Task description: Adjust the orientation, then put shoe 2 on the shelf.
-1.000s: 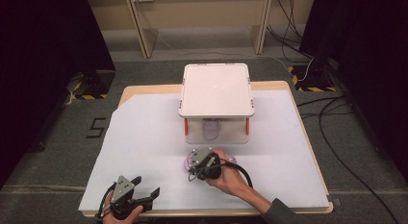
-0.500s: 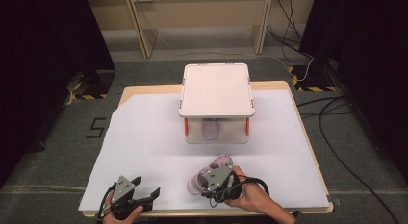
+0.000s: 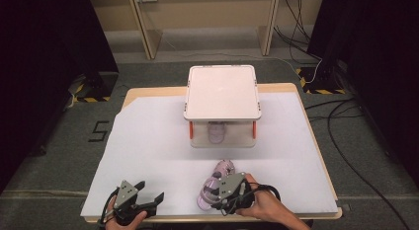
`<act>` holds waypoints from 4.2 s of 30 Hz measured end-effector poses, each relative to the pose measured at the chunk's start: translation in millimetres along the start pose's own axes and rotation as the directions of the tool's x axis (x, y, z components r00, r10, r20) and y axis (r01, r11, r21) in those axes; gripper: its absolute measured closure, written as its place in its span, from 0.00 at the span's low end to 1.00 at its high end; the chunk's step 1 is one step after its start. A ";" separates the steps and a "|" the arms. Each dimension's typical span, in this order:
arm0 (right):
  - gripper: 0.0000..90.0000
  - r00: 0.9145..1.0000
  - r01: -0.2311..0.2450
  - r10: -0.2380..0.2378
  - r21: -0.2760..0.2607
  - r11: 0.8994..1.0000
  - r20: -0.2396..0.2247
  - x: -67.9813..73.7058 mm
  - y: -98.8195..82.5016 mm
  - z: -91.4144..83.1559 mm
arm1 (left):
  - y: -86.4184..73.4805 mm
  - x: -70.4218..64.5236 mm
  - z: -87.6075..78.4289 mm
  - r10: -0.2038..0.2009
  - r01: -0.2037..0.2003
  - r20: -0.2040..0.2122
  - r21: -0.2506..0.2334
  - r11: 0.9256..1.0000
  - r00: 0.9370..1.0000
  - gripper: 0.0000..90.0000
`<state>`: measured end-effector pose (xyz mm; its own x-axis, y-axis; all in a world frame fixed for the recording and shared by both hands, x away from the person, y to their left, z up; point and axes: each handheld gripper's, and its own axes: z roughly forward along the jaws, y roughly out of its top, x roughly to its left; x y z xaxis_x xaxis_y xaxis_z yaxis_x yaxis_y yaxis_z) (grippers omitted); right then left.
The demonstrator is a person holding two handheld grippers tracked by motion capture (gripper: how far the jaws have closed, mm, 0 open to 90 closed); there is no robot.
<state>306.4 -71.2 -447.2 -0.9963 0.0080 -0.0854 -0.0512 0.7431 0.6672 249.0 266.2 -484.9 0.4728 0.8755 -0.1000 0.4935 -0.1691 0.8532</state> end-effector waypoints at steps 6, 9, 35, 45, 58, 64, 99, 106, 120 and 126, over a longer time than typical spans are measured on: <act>0.54 0.998 -0.033 0.031 -0.032 0.999 -0.047 0.2 -0.9 -5.2 | 0.4 0.3 0.2 -0.003 0.003 -0.001 -0.001 1.000 1.000 0.19; 0.47 0.997 -0.047 0.043 -0.059 0.997 -0.058 2.5 1.1 -7.9 | 1.4 0.6 0.1 0.000 0.000 -0.004 -0.003 1.000 1.000 0.19; 0.48 0.935 0.054 -0.067 0.047 0.997 0.348 7.0 -1.9 2.5 | 0.6 1.3 0.4 -0.016 0.016 -0.002 0.002 1.000 1.000 0.19; 0.69 0.904 0.107 -0.142 0.107 0.988 0.403 8.0 -4.0 7.9 | 0.9 0.0 2.0 -0.006 0.007 -0.004 0.008 1.000 1.000 0.19; 0.94 0.884 0.114 -0.139 0.082 0.990 0.446 5.0 -2.5 -13.0 | -0.1 0.2 -1.5 -0.009 0.009 0.000 -0.002 1.000 1.000 0.19; 0.94 0.860 0.101 -0.114 0.053 0.994 0.497 0.0 -1.3 -32.9 | -0.7 1.2 -3.8 -0.004 0.004 -0.006 -0.006 1.000 1.000 0.19; 0.93 0.608 -0.065 -0.106 0.183 0.981 0.787 -126.4 -29.4 4.8 | -1.2 -1.1 -2.3 0.002 -0.002 -0.001 0.003 1.000 1.000 0.19; 0.89 0.585 -0.088 -0.084 0.165 0.982 0.807 -138.4 -31.0 7.7 | -1.6 -1.1 -1.6 -0.001 0.001 0.002 0.002 1.000 1.000 0.19; 0.48 0.636 -0.160 0.124 -0.028 0.987 0.762 -121.9 -34.9 -24.4 | -1.1 -1.1 -2.3 0.002 -0.002 0.000 0.002 1.000 1.000 0.19; 0.42 0.693 -0.233 0.303 -0.194 0.953 0.654 -99.8 -41.2 -41.9 | -0.8 -0.2 -3.0 0.002 -0.002 -0.005 0.002 1.000 1.000 0.19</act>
<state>405.0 -130.7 -435.2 -0.6608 0.6684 -0.3414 0.1697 0.5761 0.7996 246.3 267.5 -484.0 0.4699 0.8775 -0.0958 0.4943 -0.1716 0.8522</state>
